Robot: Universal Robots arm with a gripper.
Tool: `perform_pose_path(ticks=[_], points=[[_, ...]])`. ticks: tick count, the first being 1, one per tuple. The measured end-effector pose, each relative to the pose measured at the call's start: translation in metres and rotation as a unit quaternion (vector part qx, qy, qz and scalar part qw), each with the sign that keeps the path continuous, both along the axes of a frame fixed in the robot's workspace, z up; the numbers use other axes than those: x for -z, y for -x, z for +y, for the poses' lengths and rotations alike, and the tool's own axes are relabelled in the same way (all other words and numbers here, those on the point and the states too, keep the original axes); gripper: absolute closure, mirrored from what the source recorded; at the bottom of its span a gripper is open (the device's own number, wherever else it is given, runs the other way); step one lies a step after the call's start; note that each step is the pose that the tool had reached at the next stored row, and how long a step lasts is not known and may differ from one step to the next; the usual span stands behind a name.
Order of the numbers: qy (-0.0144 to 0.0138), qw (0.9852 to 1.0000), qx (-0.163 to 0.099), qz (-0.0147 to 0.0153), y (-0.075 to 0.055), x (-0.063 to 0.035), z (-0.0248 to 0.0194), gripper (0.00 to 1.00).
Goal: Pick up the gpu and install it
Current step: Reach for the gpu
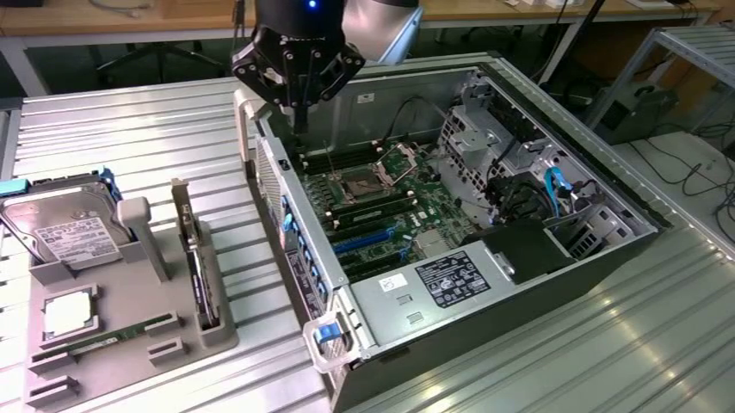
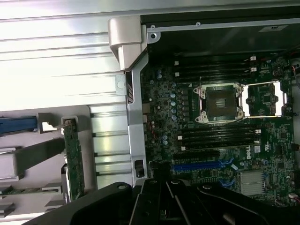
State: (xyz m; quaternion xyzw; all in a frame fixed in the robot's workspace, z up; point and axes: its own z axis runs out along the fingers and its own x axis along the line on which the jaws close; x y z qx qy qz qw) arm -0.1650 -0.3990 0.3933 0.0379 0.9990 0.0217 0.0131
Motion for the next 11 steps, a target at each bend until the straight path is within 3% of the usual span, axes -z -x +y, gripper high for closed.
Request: perform_pose_path(ticks=[11], points=[[0.0, 1.0, 0.0, 0.0, 0.0087, 0.0, -0.0001, 0.89]])
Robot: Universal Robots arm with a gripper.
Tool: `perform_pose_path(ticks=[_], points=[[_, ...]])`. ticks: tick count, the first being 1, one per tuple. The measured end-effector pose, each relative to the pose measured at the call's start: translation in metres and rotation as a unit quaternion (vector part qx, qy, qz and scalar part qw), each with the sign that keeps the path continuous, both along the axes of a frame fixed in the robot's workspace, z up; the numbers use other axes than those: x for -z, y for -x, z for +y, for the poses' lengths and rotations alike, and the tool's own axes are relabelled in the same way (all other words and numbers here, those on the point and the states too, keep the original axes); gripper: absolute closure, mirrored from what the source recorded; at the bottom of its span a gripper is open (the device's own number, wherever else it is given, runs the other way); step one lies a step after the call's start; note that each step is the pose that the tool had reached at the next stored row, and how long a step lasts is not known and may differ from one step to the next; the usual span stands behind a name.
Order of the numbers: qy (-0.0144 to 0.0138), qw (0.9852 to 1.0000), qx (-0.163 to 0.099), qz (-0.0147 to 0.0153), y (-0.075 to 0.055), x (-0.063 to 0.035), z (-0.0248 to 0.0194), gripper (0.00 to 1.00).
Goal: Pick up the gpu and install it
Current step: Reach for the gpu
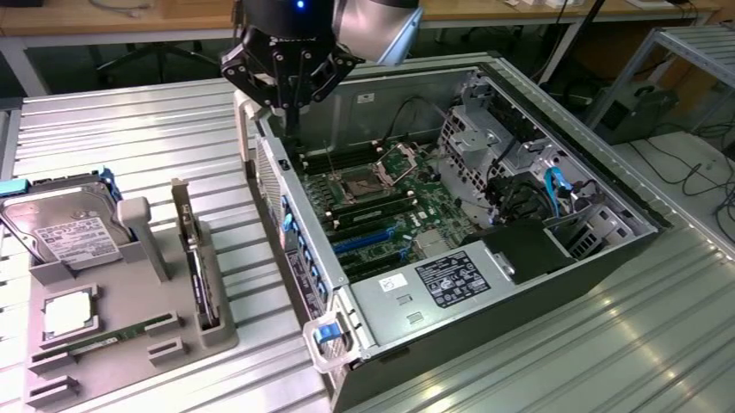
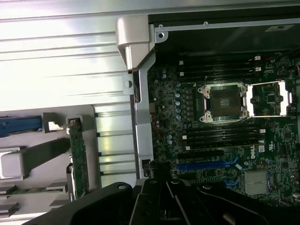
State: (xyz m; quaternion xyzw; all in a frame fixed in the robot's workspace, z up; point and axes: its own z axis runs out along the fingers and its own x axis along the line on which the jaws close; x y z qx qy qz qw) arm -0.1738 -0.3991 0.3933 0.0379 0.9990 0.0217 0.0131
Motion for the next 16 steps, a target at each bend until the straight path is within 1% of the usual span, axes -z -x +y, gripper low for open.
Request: perform_pose_path(ticks=[11, 16], points=[[0.0, 1.0, 0.0, 0.0, 0.009, 0.0, -0.0003, 0.89], [0.0, 1.0, 0.0, 0.0, 0.013, 0.0, -0.0022, 0.89]])
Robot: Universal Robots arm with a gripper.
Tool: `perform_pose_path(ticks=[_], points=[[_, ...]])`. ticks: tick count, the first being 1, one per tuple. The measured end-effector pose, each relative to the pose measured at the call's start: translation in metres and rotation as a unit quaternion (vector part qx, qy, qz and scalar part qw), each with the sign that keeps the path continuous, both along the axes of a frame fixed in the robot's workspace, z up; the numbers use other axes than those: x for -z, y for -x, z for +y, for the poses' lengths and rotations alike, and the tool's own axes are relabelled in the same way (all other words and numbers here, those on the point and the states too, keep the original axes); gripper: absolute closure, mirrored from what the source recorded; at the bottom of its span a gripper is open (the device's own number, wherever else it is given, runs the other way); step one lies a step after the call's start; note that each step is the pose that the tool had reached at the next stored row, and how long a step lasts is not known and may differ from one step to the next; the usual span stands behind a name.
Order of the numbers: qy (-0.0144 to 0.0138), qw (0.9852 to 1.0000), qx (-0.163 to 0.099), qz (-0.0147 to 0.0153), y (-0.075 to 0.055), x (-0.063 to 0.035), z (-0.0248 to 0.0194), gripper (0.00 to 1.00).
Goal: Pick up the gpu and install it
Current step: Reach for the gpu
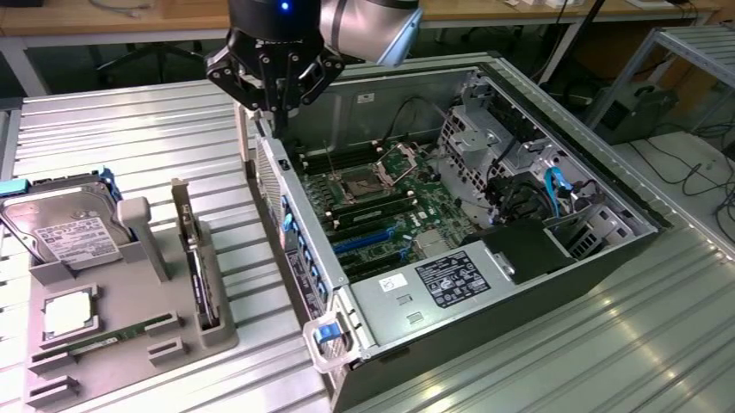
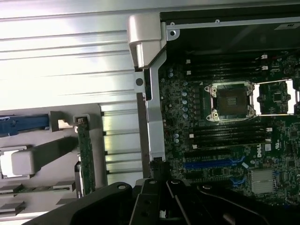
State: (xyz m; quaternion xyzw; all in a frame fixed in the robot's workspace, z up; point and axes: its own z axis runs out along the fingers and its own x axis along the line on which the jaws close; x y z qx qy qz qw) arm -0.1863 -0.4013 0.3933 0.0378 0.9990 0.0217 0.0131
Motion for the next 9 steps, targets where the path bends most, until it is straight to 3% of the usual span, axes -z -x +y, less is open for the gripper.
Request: perform_pose_path(ticks=[9], points=[[0.0, 1.0, 0.0, 0.0, 0.0036, 0.0, -0.0029, 0.89]])
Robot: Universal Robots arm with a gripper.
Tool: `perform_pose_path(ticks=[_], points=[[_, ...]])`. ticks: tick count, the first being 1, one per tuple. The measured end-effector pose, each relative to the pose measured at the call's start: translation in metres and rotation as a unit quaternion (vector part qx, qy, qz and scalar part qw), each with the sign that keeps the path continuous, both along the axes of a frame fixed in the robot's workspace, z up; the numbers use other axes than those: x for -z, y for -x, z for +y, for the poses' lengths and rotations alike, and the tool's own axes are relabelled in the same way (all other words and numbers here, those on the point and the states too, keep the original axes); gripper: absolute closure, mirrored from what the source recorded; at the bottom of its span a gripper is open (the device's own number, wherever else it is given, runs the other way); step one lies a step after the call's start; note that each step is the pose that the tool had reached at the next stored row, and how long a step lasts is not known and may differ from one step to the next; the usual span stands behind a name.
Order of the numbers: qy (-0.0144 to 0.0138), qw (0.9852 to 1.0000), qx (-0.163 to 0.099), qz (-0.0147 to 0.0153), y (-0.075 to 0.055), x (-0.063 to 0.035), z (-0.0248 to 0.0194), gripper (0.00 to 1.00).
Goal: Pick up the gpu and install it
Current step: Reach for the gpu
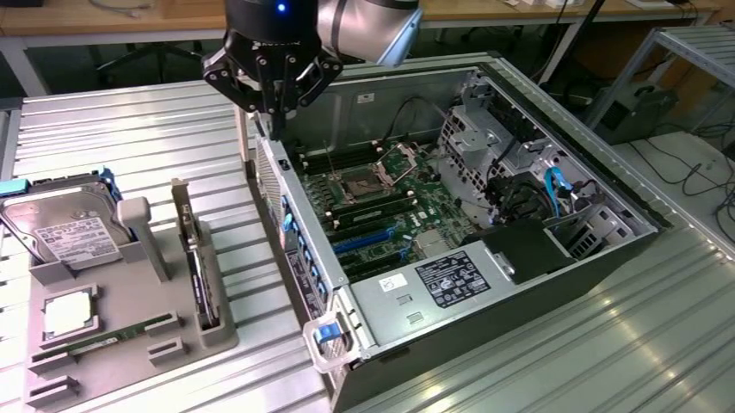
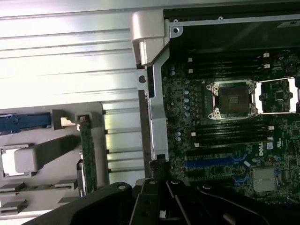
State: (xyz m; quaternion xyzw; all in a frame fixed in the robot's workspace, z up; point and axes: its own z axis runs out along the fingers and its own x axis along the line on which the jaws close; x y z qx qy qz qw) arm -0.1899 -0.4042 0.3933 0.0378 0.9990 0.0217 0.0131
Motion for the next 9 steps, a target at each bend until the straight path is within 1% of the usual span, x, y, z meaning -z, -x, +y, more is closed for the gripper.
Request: perform_pose_path(ticks=[9], points=[[0.0, 1.0, 0.0, 0.0, 0.0049, 0.0, -0.0033, 0.89]])
